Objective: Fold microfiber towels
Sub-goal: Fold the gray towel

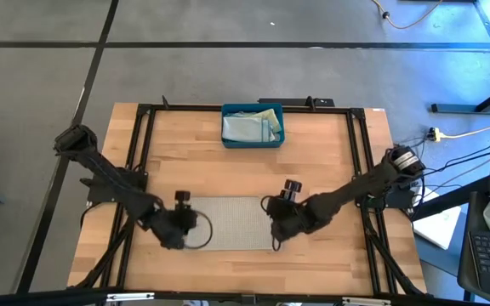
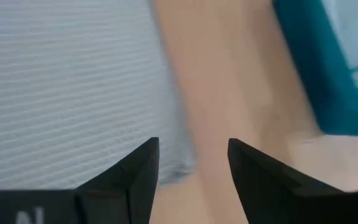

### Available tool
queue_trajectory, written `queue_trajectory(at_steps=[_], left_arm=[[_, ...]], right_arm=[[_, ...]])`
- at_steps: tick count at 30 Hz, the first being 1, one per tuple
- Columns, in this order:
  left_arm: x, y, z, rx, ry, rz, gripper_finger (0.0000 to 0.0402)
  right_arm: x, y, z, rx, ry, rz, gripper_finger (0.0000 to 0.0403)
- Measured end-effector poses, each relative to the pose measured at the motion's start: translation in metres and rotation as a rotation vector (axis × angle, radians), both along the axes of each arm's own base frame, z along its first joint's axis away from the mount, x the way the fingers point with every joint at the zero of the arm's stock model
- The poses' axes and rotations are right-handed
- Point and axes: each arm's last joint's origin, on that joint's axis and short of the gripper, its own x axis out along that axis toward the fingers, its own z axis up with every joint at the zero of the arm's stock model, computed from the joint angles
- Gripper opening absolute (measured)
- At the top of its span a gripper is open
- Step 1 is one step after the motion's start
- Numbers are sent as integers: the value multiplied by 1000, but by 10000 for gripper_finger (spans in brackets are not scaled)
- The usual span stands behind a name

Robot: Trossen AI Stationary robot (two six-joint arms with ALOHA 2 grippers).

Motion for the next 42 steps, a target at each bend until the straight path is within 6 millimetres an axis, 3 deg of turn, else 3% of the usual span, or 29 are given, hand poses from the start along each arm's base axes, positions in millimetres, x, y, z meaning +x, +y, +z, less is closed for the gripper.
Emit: queue_trajectory(at_steps=[4,10,15,21,27,35,42], left_arm=[[-7,-20,-6,-102,-96,-64,126],[-17,-33,-20,-224,-153,-33,126],[-24,-50,-36,-243,-144,-78,126],[-19,-67,-59,-209,-135,-163,126],[-16,-68,-77,-192,-55,-178,126],[-18,-66,-78,-162,-27,-163,126],[-20,-67,-78,-160,-21,-165,126]], right_arm=[[0,23,0,82,-56,81,194],[4,43,-12,214,-165,202,194],[-7,71,-20,251,-206,312,194],[-16,98,-54,196,-125,401,194],[-21,98,-87,106,11,391,194],[-29,88,-91,4,80,313,187],[-30,92,-91,21,67,313,134]])
